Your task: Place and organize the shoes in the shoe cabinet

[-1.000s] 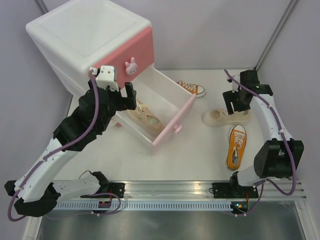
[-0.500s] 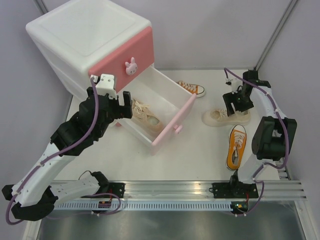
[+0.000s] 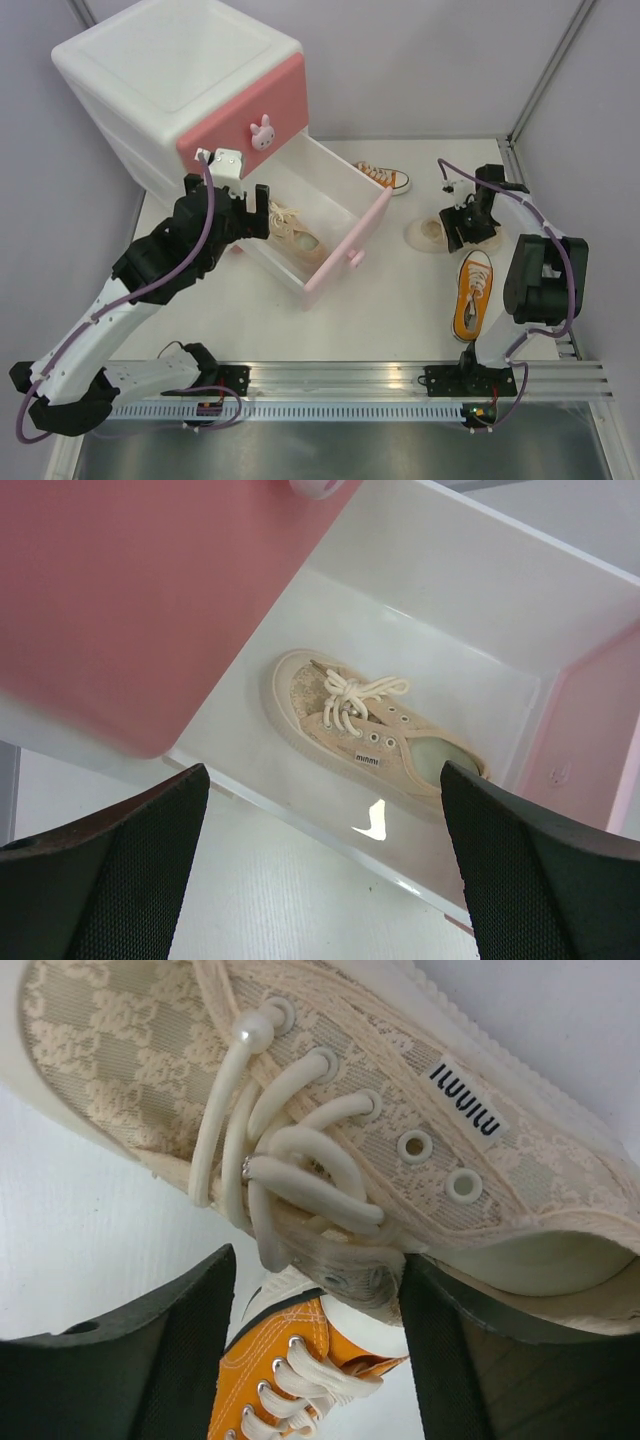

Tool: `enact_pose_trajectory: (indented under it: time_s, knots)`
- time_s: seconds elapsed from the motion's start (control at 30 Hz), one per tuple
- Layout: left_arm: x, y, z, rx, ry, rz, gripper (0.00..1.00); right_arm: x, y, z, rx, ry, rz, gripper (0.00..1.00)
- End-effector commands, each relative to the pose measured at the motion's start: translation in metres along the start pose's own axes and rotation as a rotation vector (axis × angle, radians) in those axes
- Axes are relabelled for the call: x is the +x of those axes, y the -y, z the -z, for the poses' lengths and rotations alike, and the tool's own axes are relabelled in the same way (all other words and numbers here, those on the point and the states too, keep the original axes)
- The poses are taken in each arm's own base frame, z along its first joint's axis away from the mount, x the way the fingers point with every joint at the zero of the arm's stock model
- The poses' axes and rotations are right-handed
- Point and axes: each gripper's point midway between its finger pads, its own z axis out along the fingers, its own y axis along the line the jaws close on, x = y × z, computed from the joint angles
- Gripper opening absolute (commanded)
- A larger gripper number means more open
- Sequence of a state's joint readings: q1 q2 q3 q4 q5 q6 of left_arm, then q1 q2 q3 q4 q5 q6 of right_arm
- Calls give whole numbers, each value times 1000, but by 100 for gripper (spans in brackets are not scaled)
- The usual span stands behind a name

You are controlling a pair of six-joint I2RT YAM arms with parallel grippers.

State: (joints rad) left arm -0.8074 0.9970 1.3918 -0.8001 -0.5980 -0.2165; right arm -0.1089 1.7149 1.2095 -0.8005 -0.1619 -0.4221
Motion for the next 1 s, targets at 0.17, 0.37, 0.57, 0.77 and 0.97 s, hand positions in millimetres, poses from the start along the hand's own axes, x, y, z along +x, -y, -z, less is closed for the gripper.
enact_pose_trajectory:
  time_s: [0.17, 0.37, 0.57, 0.77, 0.97]
  knots:
    - [-14, 6, 1, 27, 16, -7, 99, -2, -4, -12, 58, 16, -53, 36]
    - [-15, 4, 2, 19, 14, -25, 99, -43, 9, -9, 97, 130, -107, 1]
    - [-17, 6, -2, 13, 7, -16, 99, -96, 15, 5, 102, 321, -287, 1]
    - [-18, 11, -6, 15, 0, -7, 99, -122, 41, 2, 212, 415, -603, 1]
    - [-18, 12, -7, 14, -1, -11, 99, -132, 40, -8, 195, 363, -590, 34]
